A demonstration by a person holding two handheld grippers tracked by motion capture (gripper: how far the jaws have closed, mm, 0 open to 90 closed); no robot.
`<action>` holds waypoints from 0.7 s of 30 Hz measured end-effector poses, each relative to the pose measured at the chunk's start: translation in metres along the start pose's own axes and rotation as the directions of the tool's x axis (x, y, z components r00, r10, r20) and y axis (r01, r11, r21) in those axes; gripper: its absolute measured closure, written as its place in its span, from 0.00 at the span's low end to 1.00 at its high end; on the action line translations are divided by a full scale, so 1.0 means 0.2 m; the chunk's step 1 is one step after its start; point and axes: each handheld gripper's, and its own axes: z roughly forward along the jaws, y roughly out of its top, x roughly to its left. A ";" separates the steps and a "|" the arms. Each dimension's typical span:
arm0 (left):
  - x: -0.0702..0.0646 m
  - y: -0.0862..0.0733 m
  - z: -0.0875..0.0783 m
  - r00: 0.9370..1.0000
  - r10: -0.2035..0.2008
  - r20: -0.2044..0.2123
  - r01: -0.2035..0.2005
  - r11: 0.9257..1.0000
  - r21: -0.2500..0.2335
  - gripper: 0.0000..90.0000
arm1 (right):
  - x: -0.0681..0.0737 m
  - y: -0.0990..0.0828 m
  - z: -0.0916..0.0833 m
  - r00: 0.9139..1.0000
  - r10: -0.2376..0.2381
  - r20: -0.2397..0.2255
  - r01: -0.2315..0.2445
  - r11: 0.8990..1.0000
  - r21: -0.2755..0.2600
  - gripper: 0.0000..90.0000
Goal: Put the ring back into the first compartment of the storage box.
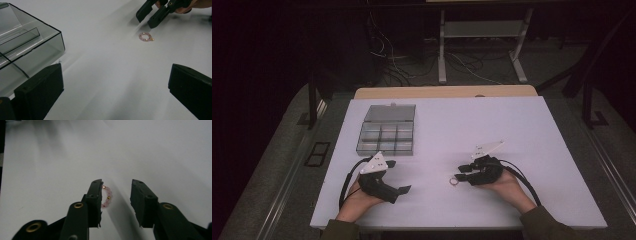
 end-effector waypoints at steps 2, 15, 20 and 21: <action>0.00 0.00 0.01 1.000 -0.008 -0.001 0.008 1.000 -0.001 0.00 | -0.01 -0.03 -0.04 0.999 0.006 0.034 -0.006 1.000 -0.014 0.57; -0.01 0.02 0.03 1.000 -0.007 0.011 0.007 1.000 -0.001 0.00 | 0.03 -0.15 -0.22 0.988 0.023 0.151 -0.012 0.997 -0.078 0.35; -0.02 0.04 0.05 1.000 -0.005 0.021 0.005 1.000 -0.006 0.00 | 0.03 -0.24 -0.29 0.985 0.046 0.166 -0.026 0.993 -0.119 0.29; -0.02 0.04 0.06 1.000 0.000 0.018 0.000 1.000 -0.004 0.00 | 0.04 -0.26 -0.30 0.984 0.046 0.171 -0.025 0.992 -0.124 0.28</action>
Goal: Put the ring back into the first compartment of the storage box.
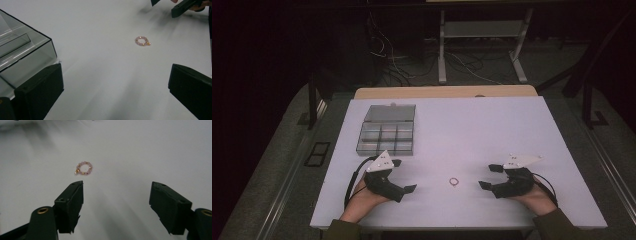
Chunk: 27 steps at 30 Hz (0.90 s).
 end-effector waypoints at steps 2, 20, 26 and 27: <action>0.00 0.01 0.01 1.000 0.000 0.007 0.000 1.000 -0.001 0.00 | 0.00 -0.03 -0.02 1.000 0.006 0.008 -0.006 1.000 -0.011 0.25; 0.00 0.11 0.15 0.999 0.000 0.041 0.000 1.000 0.013 0.00 | -0.05 -0.11 -0.12 0.994 0.067 0.089 -0.061 0.996 -0.071 0.17; -0.02 0.15 0.22 0.998 0.011 0.060 -0.012 1.000 0.020 0.00 | -0.05 -0.12 -0.13 0.993 0.076 0.096 -0.069 0.995 -0.072 0.17; -0.02 0.16 0.24 0.998 0.012 0.063 -0.014 1.000 0.020 0.00 | -0.05 -0.12 -0.13 0.993 0.074 0.094 -0.067 0.995 -0.071 0.17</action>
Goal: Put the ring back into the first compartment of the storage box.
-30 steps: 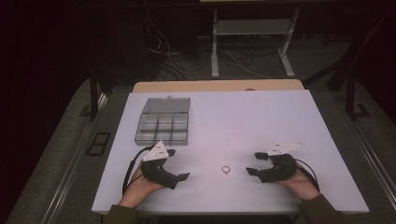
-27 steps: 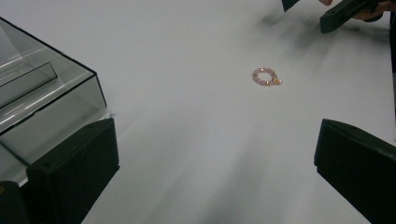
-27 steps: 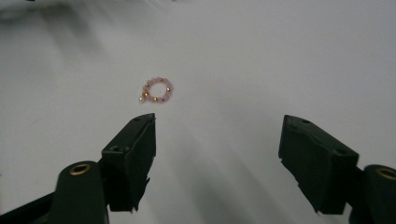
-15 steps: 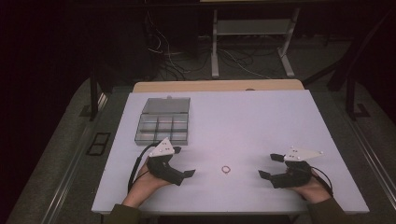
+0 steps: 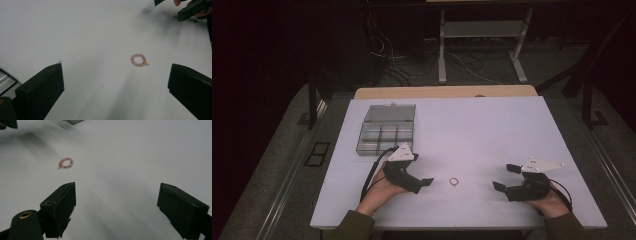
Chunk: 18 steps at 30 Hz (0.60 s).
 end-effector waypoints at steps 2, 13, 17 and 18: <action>0.00 0.02 0.02 1.000 0.005 0.008 -0.005 1.000 0.008 0.02 | 0.00 0.00 0.00 1.000 0.004 0.005 -0.004 1.000 -0.002 0.17; -0.01 0.10 0.14 0.998 0.037 0.051 -0.038 0.999 0.025 0.10 | -0.01 -0.01 -0.01 1.000 0.012 0.001 -0.012 1.000 -0.011 0.17; -0.02 0.13 0.18 0.997 0.043 0.071 -0.045 0.999 0.020 0.15 | -0.01 -0.02 -0.02 1.000 0.011 0.004 -0.011 1.000 -0.016 0.17; -0.02 0.14 0.19 0.996 0.044 0.075 -0.046 0.999 0.020 0.16 | -0.01 -0.02 -0.03 1.000 0.012 0.000 -0.012 1.000 -0.018 0.17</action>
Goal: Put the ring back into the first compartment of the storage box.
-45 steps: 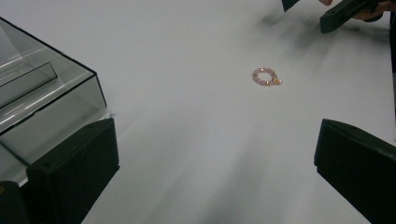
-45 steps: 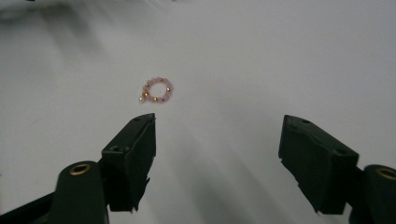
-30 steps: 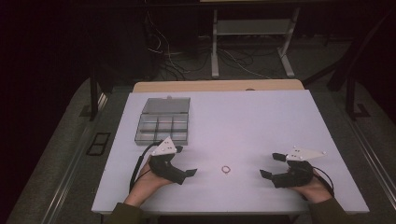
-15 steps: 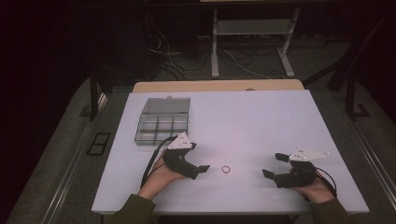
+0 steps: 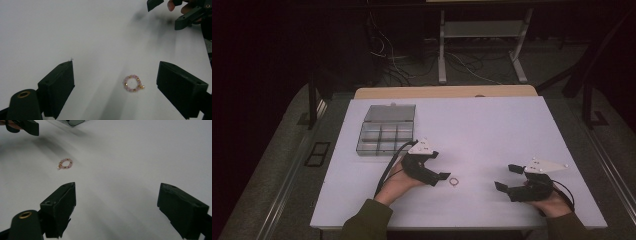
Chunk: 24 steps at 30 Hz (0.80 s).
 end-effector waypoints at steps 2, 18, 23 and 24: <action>0.00 0.01 0.02 1.000 0.008 0.012 -0.008 1.000 0.004 0.17 | 0.00 0.00 0.00 1.000 -0.001 -0.002 0.001 1.000 -0.005 0.17; -0.04 0.00 0.14 0.999 0.034 0.032 -0.037 0.995 0.091 0.65 | 0.01 0.00 0.01 1.000 -0.010 -0.011 0.010 1.000 0.002 0.17; -0.05 0.00 0.16 0.998 0.039 0.041 -0.043 0.993 0.108 0.74 | 0.01 0.00 0.01 1.000 -0.011 -0.013 0.011 1.000 0.003 0.17; -0.05 -0.01 0.16 0.998 0.040 0.044 -0.045 0.992 0.116 0.76 | 0.01 0.00 0.01 1.000 -0.013 -0.012 0.013 1.000 0.003 0.17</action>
